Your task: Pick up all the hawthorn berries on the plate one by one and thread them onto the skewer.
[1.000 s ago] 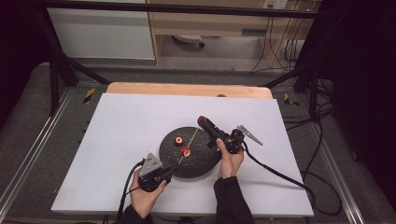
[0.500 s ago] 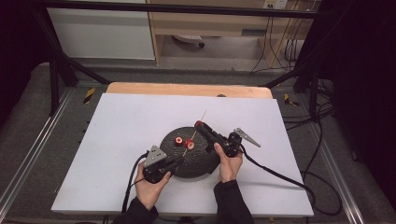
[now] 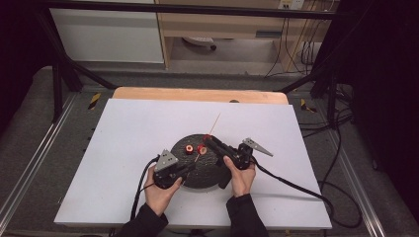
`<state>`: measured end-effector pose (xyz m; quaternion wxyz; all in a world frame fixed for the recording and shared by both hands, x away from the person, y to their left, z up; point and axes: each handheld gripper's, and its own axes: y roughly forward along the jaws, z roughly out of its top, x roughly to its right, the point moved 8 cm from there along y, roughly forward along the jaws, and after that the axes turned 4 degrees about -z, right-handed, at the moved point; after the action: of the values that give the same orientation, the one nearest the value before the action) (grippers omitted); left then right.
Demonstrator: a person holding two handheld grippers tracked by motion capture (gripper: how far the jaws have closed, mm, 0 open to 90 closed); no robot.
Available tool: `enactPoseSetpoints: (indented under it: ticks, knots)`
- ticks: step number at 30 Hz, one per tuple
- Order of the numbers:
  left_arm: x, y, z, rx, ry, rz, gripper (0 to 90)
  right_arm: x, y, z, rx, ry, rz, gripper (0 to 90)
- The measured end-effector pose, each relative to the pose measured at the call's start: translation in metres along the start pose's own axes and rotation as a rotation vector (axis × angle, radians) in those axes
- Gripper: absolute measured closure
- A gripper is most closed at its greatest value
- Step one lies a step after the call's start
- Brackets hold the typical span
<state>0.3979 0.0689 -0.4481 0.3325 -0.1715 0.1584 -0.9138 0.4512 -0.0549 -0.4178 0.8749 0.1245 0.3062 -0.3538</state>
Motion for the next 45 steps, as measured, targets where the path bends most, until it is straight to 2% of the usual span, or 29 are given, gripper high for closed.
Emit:
enactPoseSetpoints:
  ticks: [3,7,11,13,14,21,26,31,36,45]
  knots:
    - [-0.002,-0.003,-0.004,-0.013,0.006,-0.002,88.6,0.001,-0.002,0.000,-0.030,-0.047,-0.014,60.7]
    - [-0.007,-0.009,-0.011,-0.025,0.004,-0.004,88.6,0.001,-0.006,0.002,-0.072,-0.103,-0.026,50.3]
    - [-0.013,-0.020,-0.016,-0.048,0.023,0.007,88.6,0.003,-0.011,0.005,-0.132,-0.160,-0.047,40.0]
    - [-0.018,-0.027,-0.018,-0.057,0.014,0.010,88.6,0.005,-0.014,0.004,-0.177,-0.188,-0.064,34.7]
    - [-0.019,-0.030,-0.019,-0.062,0.015,0.012,88.6,0.007,-0.015,0.005,-0.188,-0.217,-0.080,32.5]
    - [-0.033,-0.052,-0.029,-0.113,0.062,0.040,88.5,0.023,-0.022,-0.007,-0.367,-0.360,-0.162,19.0]
    - [-0.044,-0.072,-0.035,-0.133,0.088,0.066,88.5,0.029,-0.026,-0.015,-0.483,-0.431,-0.202,13.4]
    - [-0.056,-0.090,-0.042,-0.153,0.092,0.084,88.5,0.030,-0.027,-0.019,-0.557,-0.482,-0.218,10.3]
    - [-0.062,-0.096,-0.047,-0.180,0.103,0.084,88.4,0.030,-0.024,-0.023,-0.634,-0.531,-0.228,8.3]
    - [-0.072,-0.102,-0.056,-0.195,0.090,0.092,88.4,0.026,-0.010,-0.028,-0.717,-0.545,-0.239,9.0]
